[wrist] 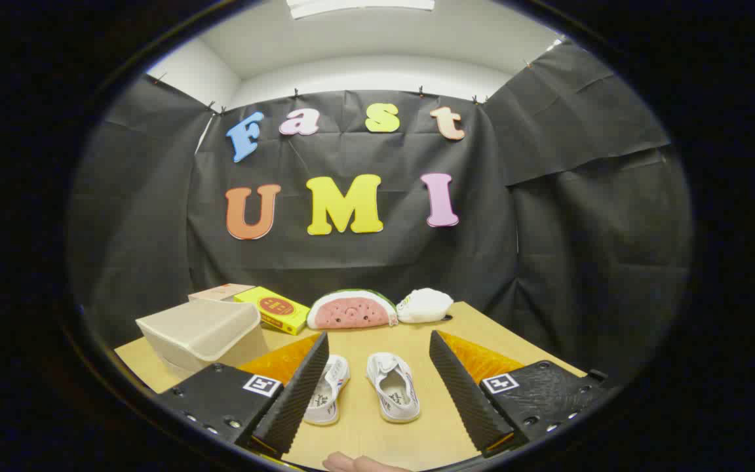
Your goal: Open the storage box then place both shoes into the box .Put the left shoe in first, then the right shoe, with the right side of both shoes facing outward in a uniform manner.
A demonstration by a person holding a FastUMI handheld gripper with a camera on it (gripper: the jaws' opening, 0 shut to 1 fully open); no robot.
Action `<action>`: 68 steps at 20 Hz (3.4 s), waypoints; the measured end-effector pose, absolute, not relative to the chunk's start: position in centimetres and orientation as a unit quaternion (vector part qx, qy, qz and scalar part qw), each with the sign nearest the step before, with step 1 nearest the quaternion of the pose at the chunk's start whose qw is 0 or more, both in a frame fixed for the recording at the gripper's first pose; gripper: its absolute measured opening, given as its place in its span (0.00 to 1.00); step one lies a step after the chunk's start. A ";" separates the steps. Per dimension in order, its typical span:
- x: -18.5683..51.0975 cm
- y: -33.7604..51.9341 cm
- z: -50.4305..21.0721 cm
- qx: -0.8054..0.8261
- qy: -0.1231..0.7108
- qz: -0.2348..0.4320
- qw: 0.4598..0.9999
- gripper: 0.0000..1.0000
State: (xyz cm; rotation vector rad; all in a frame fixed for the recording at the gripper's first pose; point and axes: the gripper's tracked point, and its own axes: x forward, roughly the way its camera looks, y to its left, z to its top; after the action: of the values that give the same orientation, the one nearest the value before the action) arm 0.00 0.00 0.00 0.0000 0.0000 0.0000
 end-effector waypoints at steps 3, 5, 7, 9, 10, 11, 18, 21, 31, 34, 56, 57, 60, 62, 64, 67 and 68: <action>0.1 0.0 -0.3 0.002 0.003 0.003 1.000 0.95; 0.2 0.0 -0.6 -0.002 0.006 0.002 1.000 0.95; 0.3 0.1 -1.1 -0.002 0.015 0.007 1.000 0.95; 0.5 0.0 -1.3 0.001 0.020 0.009 1.000 0.95; 0.6 0.0 -1.4 0.001 0.021 0.009 1.000 0.95; 0.6 0.0 -1.7 0.000 0.023 0.009 1.000 0.95; 1.5 0.4 -2.6 -0.011 0.034 0.022 0.999 0.95; 3.1 1.1 -2.5 -0.016 0.034 0.028 0.999 0.95; 10.2 8.0 -1.0 0.056 0.081 0.144 0.985 0.95; 12.7 11.0 -1.9 0.044 0.114 0.193 0.973 0.95; 17.3 29.1 -9.6 0.323 0.420 0.463 0.710 0.71; 17.4 28.2 -9.4 0.321 0.419 0.458 0.715 0.65; 17.3 27.9 -8.9 0.300 0.416 0.449 0.731 0.58; 18.2 27.1 -7.6 0.317 0.410 0.433 0.738 0.44; 17.9 26.9 -6.1 0.315 0.401 0.436 0.742 0.18; 16.9 27.8 -5.3 0.287 0.389 0.442 0.756 0.11; 16.8 27.5 -3.8 0.286 0.390 0.436 0.759 0.05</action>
State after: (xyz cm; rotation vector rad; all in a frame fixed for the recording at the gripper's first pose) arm 16.75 27.46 -3.85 0.6224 0.8498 0.9501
